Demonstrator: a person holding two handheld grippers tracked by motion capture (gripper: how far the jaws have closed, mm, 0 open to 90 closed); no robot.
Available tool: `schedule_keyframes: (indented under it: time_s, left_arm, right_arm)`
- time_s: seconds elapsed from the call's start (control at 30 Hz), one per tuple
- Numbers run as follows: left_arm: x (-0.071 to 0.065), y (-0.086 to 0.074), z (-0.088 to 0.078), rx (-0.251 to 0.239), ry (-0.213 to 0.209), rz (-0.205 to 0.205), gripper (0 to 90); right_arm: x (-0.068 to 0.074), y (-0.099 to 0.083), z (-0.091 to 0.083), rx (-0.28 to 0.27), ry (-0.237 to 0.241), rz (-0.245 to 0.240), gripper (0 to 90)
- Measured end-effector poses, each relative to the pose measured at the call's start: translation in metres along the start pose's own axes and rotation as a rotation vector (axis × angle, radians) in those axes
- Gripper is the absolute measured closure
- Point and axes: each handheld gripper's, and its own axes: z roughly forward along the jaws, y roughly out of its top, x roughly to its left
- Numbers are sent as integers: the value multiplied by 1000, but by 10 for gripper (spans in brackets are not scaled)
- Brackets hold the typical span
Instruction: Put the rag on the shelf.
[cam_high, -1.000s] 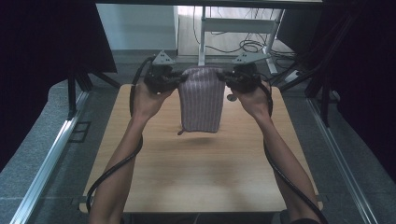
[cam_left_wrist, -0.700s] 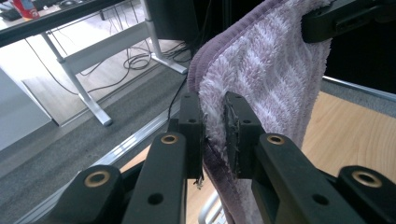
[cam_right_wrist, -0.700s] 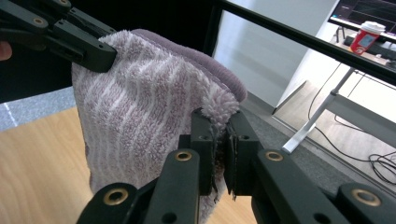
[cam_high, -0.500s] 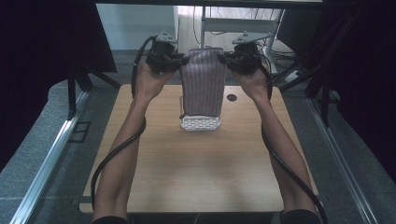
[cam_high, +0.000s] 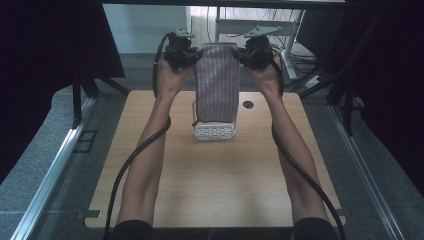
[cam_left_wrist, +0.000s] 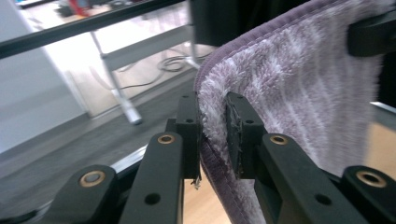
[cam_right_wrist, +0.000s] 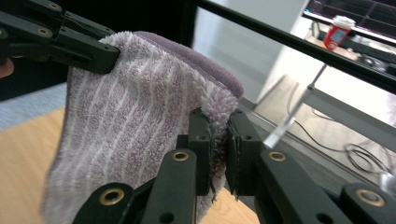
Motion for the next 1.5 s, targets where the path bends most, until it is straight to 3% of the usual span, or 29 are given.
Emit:
schedule_keyframes:
  time_s: [0.1, 0.13, 0.27, 0.33, 0.43, 0.57, 0.6, 0.63, 0.67, 0.7, 0.77, 0.8, 0.87, 1.03, 1.1, 1.27, 1.5]
  left_arm:
    - [-4, -10, 19, 11, 94, 49, 754]
    - [-4, -12, 23, 15, 105, 49, 753]
    - [-6, -20, 35, 34, 132, 53, 747]
    - [-7, -24, 42, 68, 139, 70, 740]
    - [-6, -32, 51, 119, 125, 62, 727]
    - [-6, -43, 60, 193, 109, 36, 708]
    - [-3, -48, 65, 251, 105, 11, 647]
    - [-3, -48, 65, 251, 105, 11, 598]
    - [2, -53, 68, 305, 67, -56, 542]
    - [4, -55, 68, 314, 63, -73, 495]
    - [6, -57, 68, 317, 55, -95, 447]
    - [9, -60, 63, 293, 27, -121, 397]
    - [10, -60, 60, 278, 17, -129, 356]
    - [10, -63, 46, 207, -64, -167, 295]
    - [6, -64, 39, 183, -97, -146, 258]
    - [-6, -65, 29, 166, -126, -119, 189]
    - [-16, -70, 17, 154, -171, -129, 134]
  right_arm:
    - [0, -7, 20, 32, -28, -5, 817]
    - [-1, -9, 24, 40, -30, -1, 817]
    - [-3, -17, 37, 63, -36, 16, 815]
    - [-3, -22, 44, 79, -40, 23, 813]
    - [-5, -32, 55, 108, -40, 31, 806]
    - [-4, -45, 67, 155, -30, 53, 787]
    - [-3, -50, 72, 194, -11, 57, 718]
    - [-2, -52, 75, 213, -8, 52, 703]
    - [-2, -54, 75, 222, -5, 51, 683]
    - [-2, -55, 76, 225, 10, 62, 654]
    - [-3, -57, 76, 234, 30, 75, 622]
    - [-2, -59, 75, 236, 35, 71, 601]
    - [-1, -60, 72, 228, 57, 85, 564]
    - [3, -62, 64, 237, 110, 112, 470]
    - [7, -63, 56, 218, 120, 124, 409]
    - [13, -67, 41, 183, 172, 152, 348]
    - [21, -85, 29, 173, 214, 150, 284]
